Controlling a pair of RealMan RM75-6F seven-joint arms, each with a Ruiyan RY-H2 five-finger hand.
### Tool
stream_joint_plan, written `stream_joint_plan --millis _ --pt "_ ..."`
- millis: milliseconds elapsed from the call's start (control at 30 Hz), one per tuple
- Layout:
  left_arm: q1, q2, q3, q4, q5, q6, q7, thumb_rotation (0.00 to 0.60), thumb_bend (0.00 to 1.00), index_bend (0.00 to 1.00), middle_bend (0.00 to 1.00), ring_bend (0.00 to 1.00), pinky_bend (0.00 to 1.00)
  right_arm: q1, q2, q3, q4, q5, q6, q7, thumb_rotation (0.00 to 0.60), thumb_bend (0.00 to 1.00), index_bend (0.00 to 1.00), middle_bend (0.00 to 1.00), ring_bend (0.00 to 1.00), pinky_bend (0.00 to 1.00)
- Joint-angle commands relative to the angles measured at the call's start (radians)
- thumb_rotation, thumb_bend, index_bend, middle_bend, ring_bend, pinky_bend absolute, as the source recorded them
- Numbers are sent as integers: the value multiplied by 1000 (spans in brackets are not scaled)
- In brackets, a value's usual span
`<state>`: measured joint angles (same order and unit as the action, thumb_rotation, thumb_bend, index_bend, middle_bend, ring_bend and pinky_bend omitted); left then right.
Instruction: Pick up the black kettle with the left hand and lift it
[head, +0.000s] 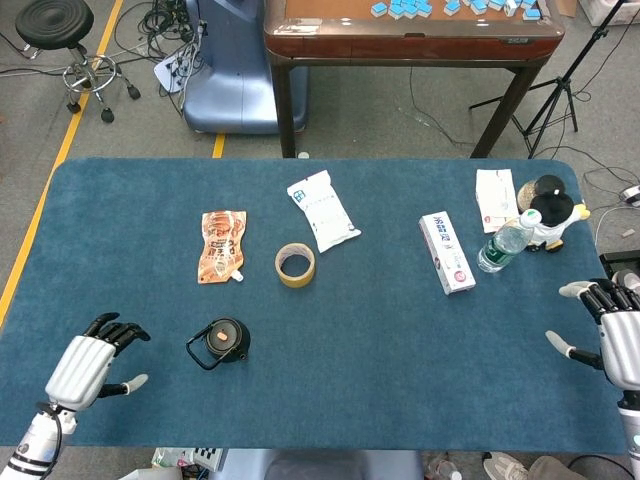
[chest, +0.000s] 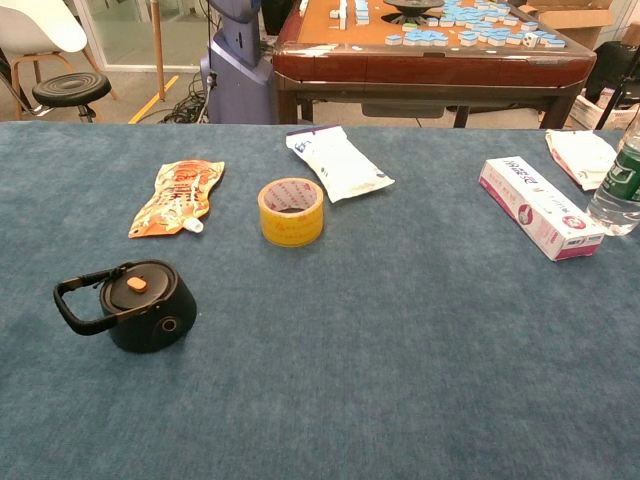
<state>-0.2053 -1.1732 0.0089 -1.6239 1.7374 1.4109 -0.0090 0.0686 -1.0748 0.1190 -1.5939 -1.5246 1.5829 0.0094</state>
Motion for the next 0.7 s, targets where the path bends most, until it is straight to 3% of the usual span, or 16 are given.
stream_joint_plan --millis 33,167,367,700 --pt "-52 6 14 18 52 -42 -25 453 116 368 369 334 150 4 7 9 -20 11 -3 -17 600 71 340 344 223 265" --pt "-102 -2 21 36 93 -76 -60 364 117 368 369 326 150 3 17 16 -42 22 -3 -35 600 72 338 344 223 265" --pt "-175 -9 39 48 135 -151 -74 346 117 353 359 295 139 -1 27 12 -58 29 -8 -48 600 71 338 344 222 265" --pt "-240 -64 44 84 177 -180 -19 351 117 364 358 294 85 -9 31 0 -61 39 -21 -46 600 72 338 343 215 240"
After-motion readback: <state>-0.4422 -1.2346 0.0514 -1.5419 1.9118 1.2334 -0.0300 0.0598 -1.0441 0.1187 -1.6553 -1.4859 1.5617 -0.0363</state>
